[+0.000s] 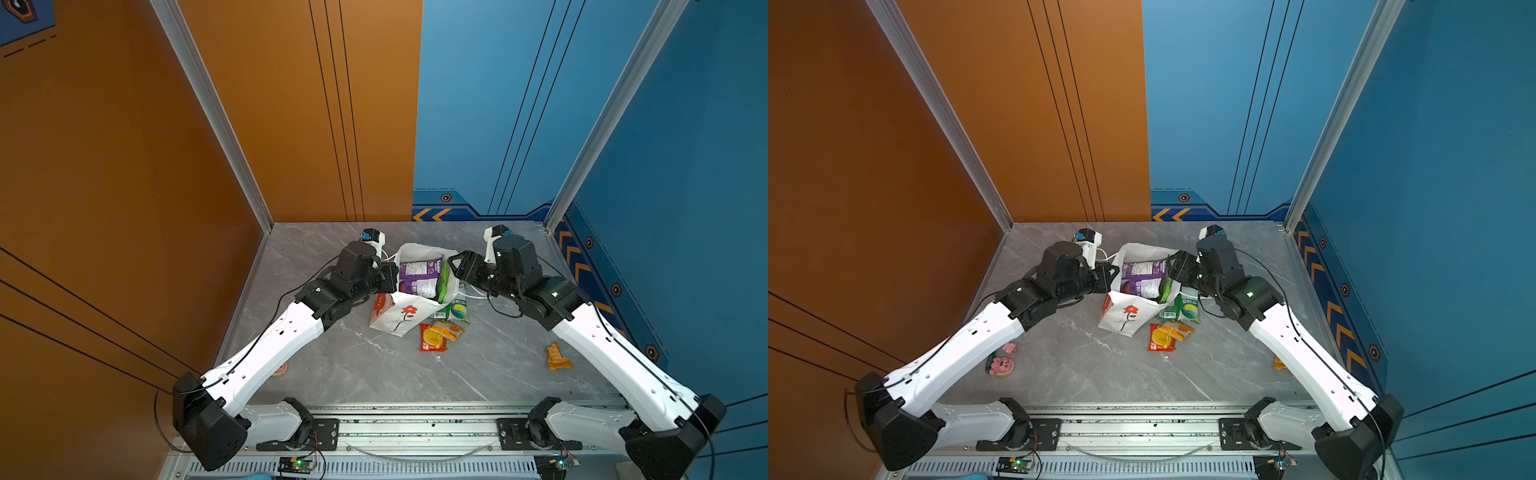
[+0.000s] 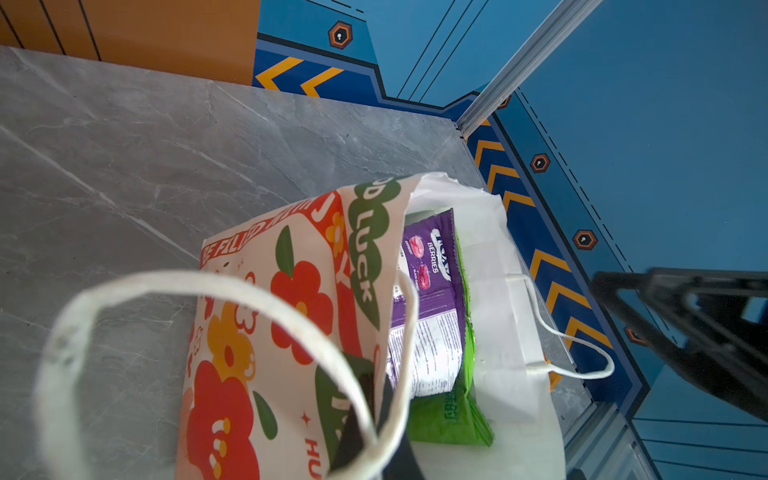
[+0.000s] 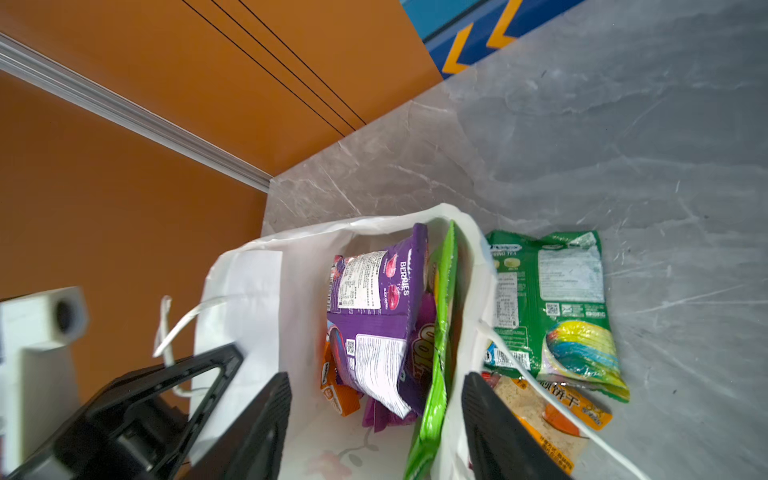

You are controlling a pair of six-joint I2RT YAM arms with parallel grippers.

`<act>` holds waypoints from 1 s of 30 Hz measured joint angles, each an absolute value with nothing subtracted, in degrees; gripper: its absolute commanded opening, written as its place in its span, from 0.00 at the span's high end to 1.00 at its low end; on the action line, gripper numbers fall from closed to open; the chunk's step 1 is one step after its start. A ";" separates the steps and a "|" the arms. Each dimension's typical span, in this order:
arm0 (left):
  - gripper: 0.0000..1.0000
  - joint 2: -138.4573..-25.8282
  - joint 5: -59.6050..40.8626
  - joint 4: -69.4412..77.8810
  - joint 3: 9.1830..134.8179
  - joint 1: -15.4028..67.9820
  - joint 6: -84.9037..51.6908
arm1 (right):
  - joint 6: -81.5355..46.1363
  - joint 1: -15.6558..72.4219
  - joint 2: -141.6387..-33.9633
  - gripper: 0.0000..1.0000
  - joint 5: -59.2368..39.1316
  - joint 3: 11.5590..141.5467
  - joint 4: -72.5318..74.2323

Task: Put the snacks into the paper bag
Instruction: 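Open the right gripper and raise it out of the paper bag, then move the right gripper over the green Fox's Spring Tea bag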

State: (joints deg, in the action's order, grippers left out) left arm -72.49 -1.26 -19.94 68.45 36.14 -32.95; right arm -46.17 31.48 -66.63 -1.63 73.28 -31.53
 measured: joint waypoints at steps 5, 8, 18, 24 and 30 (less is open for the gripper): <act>1.00 -71.92 -1.13 -19.07 66.46 32.86 -35.59 | -43.55 23.92 -61.34 0.27 -3.44 73.08 -33.58; 1.00 -71.02 -1.41 -18.41 65.10 30.63 -36.56 | -42.74 18.41 -58.54 0.25 -4.60 70.11 -33.47; 1.00 -68.64 -4.80 -16.88 61.91 26.24 -37.60 | -43.33 11.20 -60.90 0.15 -7.97 52.40 -31.38; 1.00 -68.42 -6.22 -16.01 61.14 25.10 -37.60 | -42.41 13.21 -70.52 0.11 -7.62 52.29 -28.05; 1.00 -68.25 -7.16 -15.75 60.84 24.45 -37.60 | -42.81 17.58 -79.33 0.02 -7.20 52.29 -25.06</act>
